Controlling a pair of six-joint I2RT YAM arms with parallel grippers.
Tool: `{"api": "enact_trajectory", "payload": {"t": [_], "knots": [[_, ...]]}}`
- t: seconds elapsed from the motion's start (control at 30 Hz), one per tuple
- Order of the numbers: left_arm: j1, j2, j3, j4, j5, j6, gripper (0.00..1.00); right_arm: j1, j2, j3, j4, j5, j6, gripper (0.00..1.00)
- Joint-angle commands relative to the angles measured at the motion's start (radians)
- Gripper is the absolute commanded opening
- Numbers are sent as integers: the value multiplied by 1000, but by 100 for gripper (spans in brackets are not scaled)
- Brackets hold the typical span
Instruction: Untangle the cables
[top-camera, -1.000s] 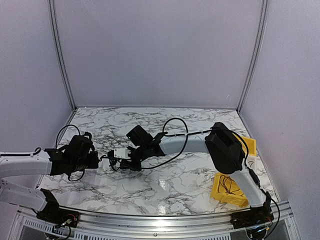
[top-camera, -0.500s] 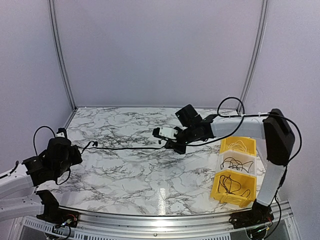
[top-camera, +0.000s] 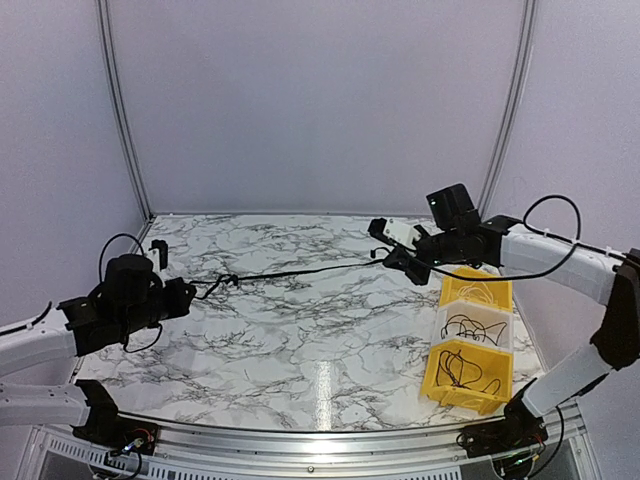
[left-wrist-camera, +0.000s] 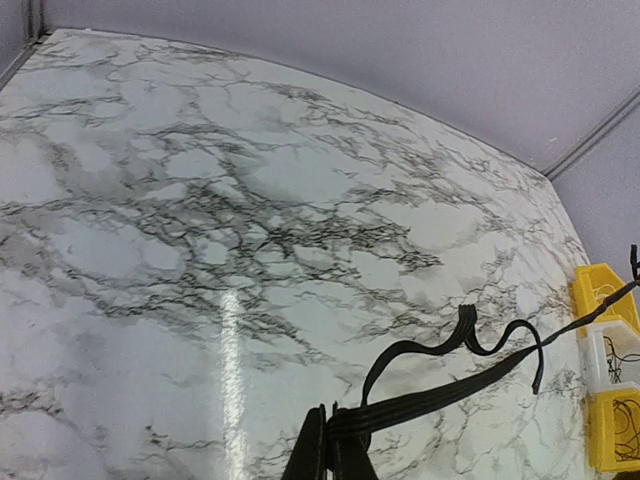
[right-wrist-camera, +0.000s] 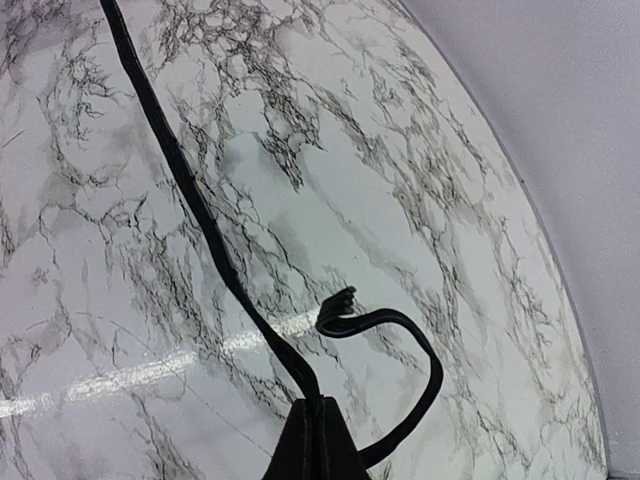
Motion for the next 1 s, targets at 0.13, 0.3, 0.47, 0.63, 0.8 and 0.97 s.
{"api": "enact_trajectory", "payload": {"t": [0.13,0.3,0.47,0.63,0.8,0.97], "knots": [[-204,498,411,225,134,134,0,-73,-283,-140,-319,212,-80,0],[-317,835,734,255,208,150,0,-199,-405,-190,-492,247,-164,0],[-396,1139,1096,252,282,146,0,-297,-581,-313,-545,350,-307,0],[-452,1393,1395,249,359,87,0,-371,-654,-435,-547,437,-376,0],[-488,1591,1634,247,392,16,0,-459,-643,-427,-533,436,-385,39],[-508,1663,1725,254,410,-17,0,-508,-689,-281,-608,310,-405,65]]}}
